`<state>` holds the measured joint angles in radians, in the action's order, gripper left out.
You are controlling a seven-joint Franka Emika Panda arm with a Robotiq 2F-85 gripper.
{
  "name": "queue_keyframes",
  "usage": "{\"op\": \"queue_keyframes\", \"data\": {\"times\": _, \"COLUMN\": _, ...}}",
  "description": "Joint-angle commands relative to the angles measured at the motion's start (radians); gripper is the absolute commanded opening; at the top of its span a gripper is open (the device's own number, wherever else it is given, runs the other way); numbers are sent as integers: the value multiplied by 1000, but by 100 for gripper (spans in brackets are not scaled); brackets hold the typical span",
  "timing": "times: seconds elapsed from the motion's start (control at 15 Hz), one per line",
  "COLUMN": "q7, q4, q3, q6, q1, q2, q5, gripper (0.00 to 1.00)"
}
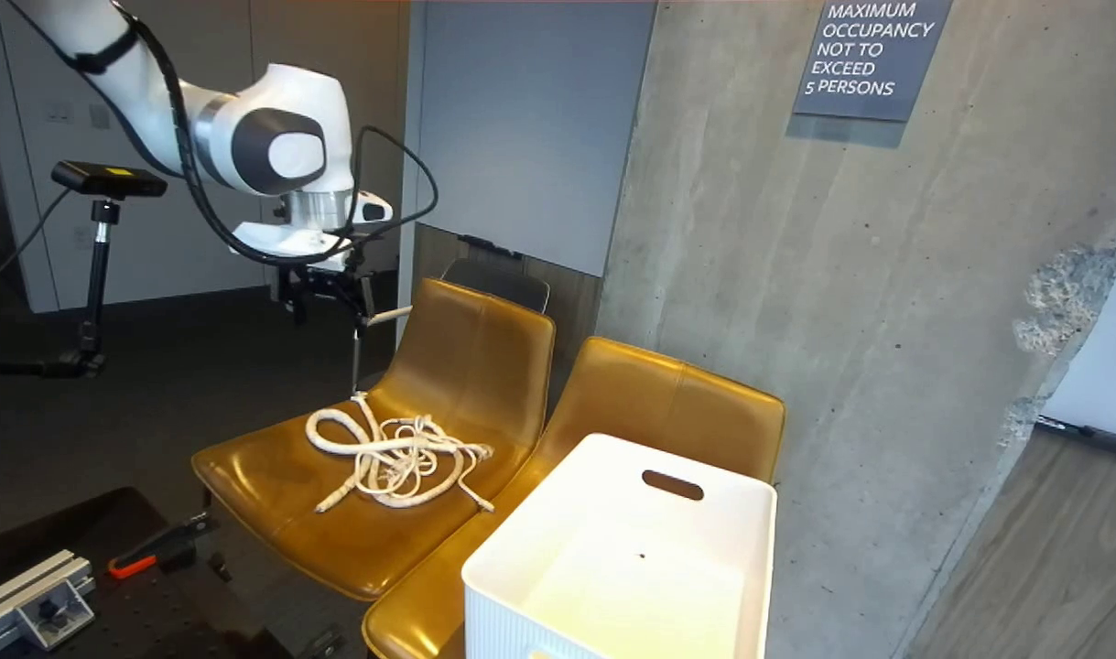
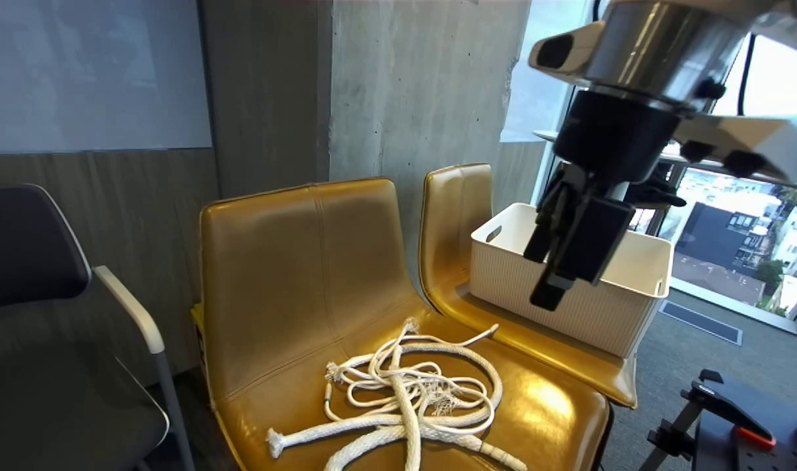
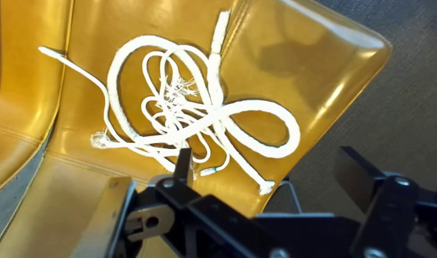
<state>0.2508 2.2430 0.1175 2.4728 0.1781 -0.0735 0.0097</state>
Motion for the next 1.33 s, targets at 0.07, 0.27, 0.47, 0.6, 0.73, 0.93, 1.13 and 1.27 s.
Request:
{"op": "queue_keyframes", "data": {"times": 0.07, "q7": 19, "q4": -282, "q3": -3, "q6": 2, "q1": -34, "q2": -297, "q5": -95, "gripper": 100}}
{"op": "queue_keyframes", "data": {"times": 0.27, "q7": 10, "q4": -423, "q3": -9, "q6": -5, "q1": -26, "q2": -450, "q5": -151, "gripper": 100}}
{"op": "queue_keyframes", "data": {"times": 0.47, "q7": 5, "q4": -541, "q3": -20, "q6": -7, "q1": -9, "q2": -581, "q5": -203, "gripper": 100}}
{"op": "queue_keyframes", "data": {"times": 0.6, "q7": 5, "q4": -596, "q3": -25, "q6": -2, "q1": 0, "q2": -654, "q5": -230, "gripper": 100}}
{"op": "queue_keyframes", "data": {"times": 0.73, "q7": 7, "q4": -652, "q3": -29, "q6": -7, "q1": 10, "q2": -722, "q5": -245, "gripper": 100}}
{"op": "queue_keyframes", "data": {"times": 0.93, "q7": 8, "q4": -725, "q3": -33, "q6": -16, "q1": 20, "q2": -812, "q5": -258, "gripper": 100}}
{"op": "queue_keyframes", "data": {"times": 1.13, "q7": 1, "q4": -789, "q3": -48, "q6": -29, "q1": 34, "q2": -891, "q5": -268, "gripper": 100}}
{"op": "queue_keyframes", "data": {"times": 1.27, "q7": -5, "q4": -818, "q3": -67, "q6": -38, "q1": 47, "q2": -931, "q5": -281, "gripper": 100}}
